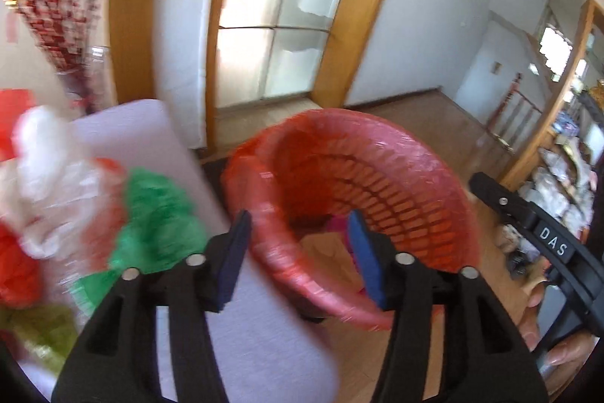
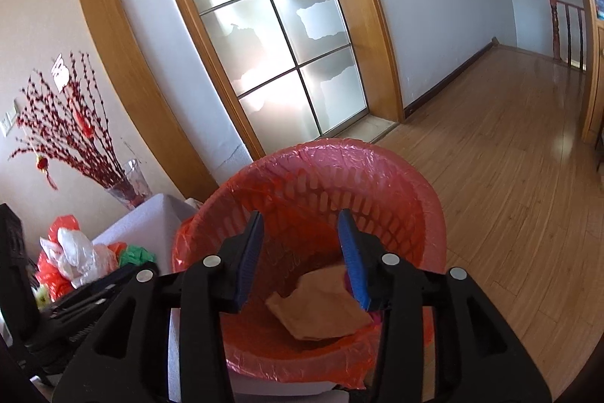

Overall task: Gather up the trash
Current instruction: 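Reach the right gripper to the green plastic bag and close on it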

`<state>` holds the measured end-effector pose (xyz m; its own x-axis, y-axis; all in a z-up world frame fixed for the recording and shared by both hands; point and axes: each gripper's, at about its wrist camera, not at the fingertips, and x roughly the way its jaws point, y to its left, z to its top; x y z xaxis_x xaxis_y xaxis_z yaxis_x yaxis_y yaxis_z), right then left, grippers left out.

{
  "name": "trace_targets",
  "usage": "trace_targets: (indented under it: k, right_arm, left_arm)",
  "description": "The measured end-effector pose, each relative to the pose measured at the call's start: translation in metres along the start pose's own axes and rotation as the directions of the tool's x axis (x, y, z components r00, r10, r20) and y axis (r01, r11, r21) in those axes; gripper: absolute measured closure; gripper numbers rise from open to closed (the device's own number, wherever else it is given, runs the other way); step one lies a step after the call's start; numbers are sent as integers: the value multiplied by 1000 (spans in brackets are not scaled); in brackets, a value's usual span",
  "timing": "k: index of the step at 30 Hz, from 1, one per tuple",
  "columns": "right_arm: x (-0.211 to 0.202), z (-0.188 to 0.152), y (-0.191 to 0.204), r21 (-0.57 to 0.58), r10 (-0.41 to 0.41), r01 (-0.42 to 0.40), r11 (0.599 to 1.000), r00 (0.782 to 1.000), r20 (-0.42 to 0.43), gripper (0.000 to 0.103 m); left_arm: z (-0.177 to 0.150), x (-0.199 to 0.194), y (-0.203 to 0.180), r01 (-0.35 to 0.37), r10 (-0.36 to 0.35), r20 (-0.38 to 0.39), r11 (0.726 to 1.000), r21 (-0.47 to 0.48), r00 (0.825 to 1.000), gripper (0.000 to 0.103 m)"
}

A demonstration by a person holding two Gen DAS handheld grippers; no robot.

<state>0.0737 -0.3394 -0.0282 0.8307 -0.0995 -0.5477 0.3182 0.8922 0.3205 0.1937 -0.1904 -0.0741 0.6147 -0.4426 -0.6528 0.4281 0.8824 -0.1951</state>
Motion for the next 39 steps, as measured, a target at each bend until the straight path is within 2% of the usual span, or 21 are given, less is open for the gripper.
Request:
trace_targets:
  k: [4,9,12,17,22,27,32,36,39]
  right_arm:
    - [-6,-7,21,-66,12,-12,998,1000,-3,61]
    - [-10,-18,55,-132,80,-83,988,996,-34,61]
    - [-9,-27,84,-179,130,-140,974,989,-65,61]
    - [3,-42,131,-236,195,-223,946,971,-136,61]
    - [21,-57,167,-262,225,-275,925,953,-206,61]
    - [37,-64,189,-275,220,-286,918,944,-245,64]
    - [58,-72,202,-277,188,-267,923,942,-279,65]
    - [73,-76,205,-275,152,-238,932,942,-300,65]
    - [82,-81,207,-268,140,-236,934,933,-332,65]
  left_arm:
    - [-13,-28,15,-95,95,38,995,-3,995,37]
    - [-23,-71,41,-216,214,110,976,0,971,30]
    - [-30,-96,56,-288,286,155,958,-10,946,28]
    - [-45,-137,97,-382,390,194,921,-80,900,28]
    - [-53,-171,138,-432,464,202,883,-181,863,28]
    - [-64,-192,174,-480,532,182,837,-263,827,28]
    - [-73,-202,205,-494,559,150,807,-324,816,28]
    - [-76,-205,221,-487,559,135,798,-354,818,28]
    - [-77,-205,223,-483,555,130,799,-359,821,28]
